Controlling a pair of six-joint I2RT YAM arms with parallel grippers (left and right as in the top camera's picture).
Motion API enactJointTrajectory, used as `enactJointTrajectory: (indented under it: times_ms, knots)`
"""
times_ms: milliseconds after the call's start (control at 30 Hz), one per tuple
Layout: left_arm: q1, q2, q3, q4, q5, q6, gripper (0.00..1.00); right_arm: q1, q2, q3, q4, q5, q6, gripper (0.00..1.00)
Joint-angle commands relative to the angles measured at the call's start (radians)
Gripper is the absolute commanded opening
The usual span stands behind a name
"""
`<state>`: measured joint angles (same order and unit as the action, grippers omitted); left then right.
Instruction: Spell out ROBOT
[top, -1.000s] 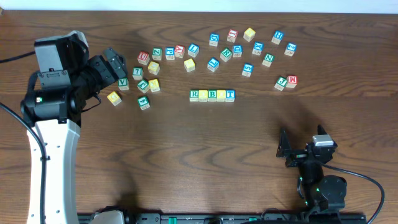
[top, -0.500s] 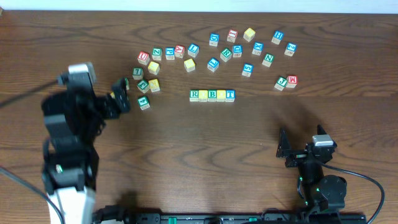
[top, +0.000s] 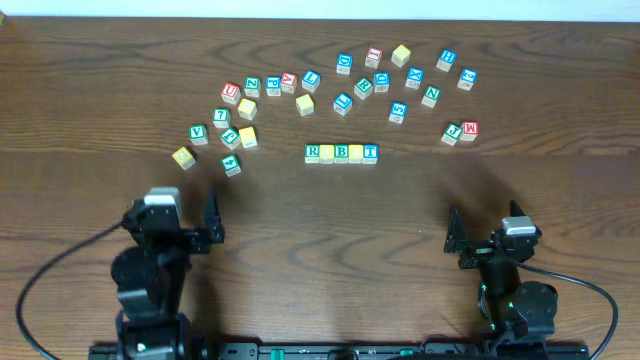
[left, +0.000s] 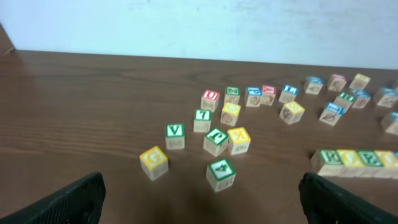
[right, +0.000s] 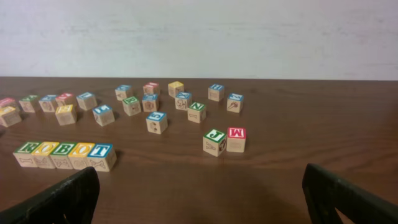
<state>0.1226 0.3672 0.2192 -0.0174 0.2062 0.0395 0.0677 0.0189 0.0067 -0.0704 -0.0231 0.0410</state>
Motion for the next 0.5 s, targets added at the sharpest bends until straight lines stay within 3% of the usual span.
enactJointTrajectory:
  times_ms: [0, 267, 467]
  knots:
    - [0.0, -0.106, -0.083, 0.012, -0.01, 0.02, 0.98, -0.001, -0.001, -0.001, -0.005, -0.005, 0.01, 0.99]
    - [-0.01, -0.308, -0.216, 0.011, -0.018, 0.021, 0.98, -0.001, -0.001, -0.001, -0.005, -0.005, 0.01, 0.99]
    - [-0.023, -0.365, -0.215, -0.048, -0.099, 0.035, 0.98, -0.001, -0.001, -0.001, -0.004, -0.005, 0.01, 0.99]
